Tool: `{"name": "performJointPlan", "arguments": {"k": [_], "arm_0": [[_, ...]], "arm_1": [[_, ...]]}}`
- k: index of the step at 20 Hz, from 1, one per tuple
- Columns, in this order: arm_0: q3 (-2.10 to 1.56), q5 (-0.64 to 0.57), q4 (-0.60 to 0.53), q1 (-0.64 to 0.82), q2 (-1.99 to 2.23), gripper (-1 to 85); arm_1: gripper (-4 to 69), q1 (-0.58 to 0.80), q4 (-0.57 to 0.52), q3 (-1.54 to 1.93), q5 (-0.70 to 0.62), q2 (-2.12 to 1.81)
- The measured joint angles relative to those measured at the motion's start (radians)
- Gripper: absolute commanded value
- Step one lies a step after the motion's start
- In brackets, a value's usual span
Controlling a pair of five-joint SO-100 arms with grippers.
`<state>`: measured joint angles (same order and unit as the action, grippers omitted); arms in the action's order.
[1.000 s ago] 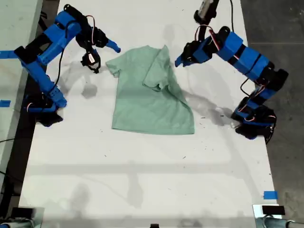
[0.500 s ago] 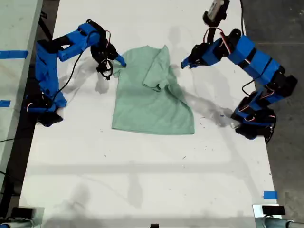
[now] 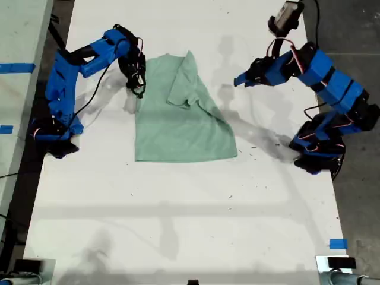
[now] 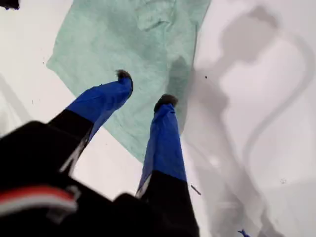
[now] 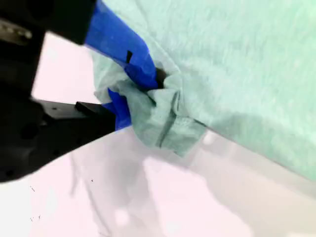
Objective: Fold tshirt
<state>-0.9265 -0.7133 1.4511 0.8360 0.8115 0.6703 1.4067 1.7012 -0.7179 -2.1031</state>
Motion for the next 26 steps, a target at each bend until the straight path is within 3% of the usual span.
{"name": "performJointPlan", "arguments": {"k": [9, 13, 22, 23, 24, 26], "arm_0": [[0.066, 0.014, 0.193, -0.012, 0.133, 0.0], [0.1, 0.009, 0.183, -0.077, 0.275, 0.0], [0.126, -0.018, -0.278, -0.327, 0.057, 0.0], [0.126, -0.018, -0.311, -0.328, 0.003, 8.9], [0.126, -0.018, -0.35, -0.327, -0.052, 23.4], [0.169, -0.018, -0.35, -0.325, -0.095, 28.2]], "arm_1": [[11.6, 0.002, -0.028, 0.084, 0.014, -0.015], [11.7, 0.002, -0.041, 0.094, 0.014, -0.018], [11.7, 0.002, -0.048, 0.1, 0.031, -0.018], [11.7, 0.002, -0.048, 0.1, 0.034, -0.018], [11.7, 0.002, -0.048, 0.1, 0.035, -0.018], [11.7, -0.003, -0.048, 0.112, 0.035, -0.021]]}}
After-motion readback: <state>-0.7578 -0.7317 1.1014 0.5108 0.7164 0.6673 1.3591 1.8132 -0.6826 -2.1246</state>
